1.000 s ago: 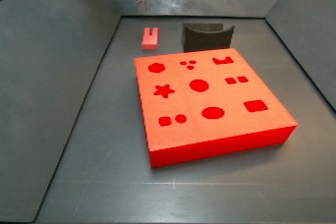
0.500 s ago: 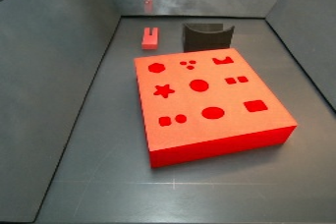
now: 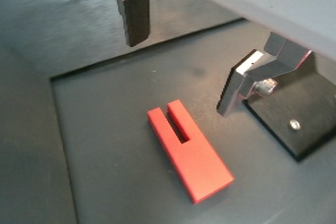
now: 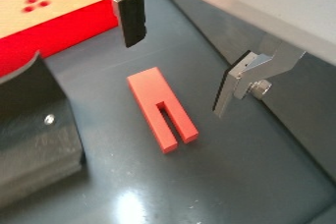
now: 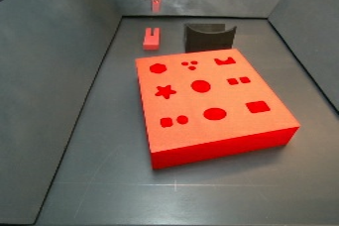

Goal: Pick up the double-square object. Move up. Rotate the double-square object. Place the double-square object on the fixture. Regrasp the double-square object. Move to above the board. Insert the double-square object.
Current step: Rotate the double-square object.

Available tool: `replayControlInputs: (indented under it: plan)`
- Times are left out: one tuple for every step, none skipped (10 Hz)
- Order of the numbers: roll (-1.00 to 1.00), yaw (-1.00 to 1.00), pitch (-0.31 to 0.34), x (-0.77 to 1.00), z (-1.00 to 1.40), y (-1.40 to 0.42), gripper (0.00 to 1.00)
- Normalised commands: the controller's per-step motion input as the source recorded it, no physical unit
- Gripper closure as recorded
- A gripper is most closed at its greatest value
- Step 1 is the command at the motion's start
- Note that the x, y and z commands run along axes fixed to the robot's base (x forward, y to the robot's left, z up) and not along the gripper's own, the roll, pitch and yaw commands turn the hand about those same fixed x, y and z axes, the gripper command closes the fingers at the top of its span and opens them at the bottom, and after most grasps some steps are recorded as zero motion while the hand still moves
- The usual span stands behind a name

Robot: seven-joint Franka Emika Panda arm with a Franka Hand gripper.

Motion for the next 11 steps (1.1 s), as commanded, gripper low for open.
replayControlInputs:
  plan:
    - [0.0,1.0,-0.013,0.03,-0.03,0.0,0.0]
    - [0.0,1.0,-0.013,0.03,-0.03,0.0,0.0]
    - [0.0,1.0,-0.014,0.03,-0.03,0.0,0.0]
    - [0.0,1.0,-0.015,0.03,-0.03,0.0,0.0]
    - [0.0,1.0,-0.017,0.03,-0.03,0.0,0.0]
    - [0.0,1.0,-0.018,0.03,-0.03,0.0,0.0]
    - [0.0,1.0,-0.019,0.03,-0.03,0.0,0.0]
    - [0.0,1.0,-0.021,0.03,-0.03,0.0,0.0]
    - [0.0,1.0,-0.023,0.03,-0.03,0.0,0.0]
    - [0.0,1.0,-0.027,0.03,-0.03,0.0,0.0]
    - [0.01,1.0,-0.029,0.03,-0.03,0.0,0.0]
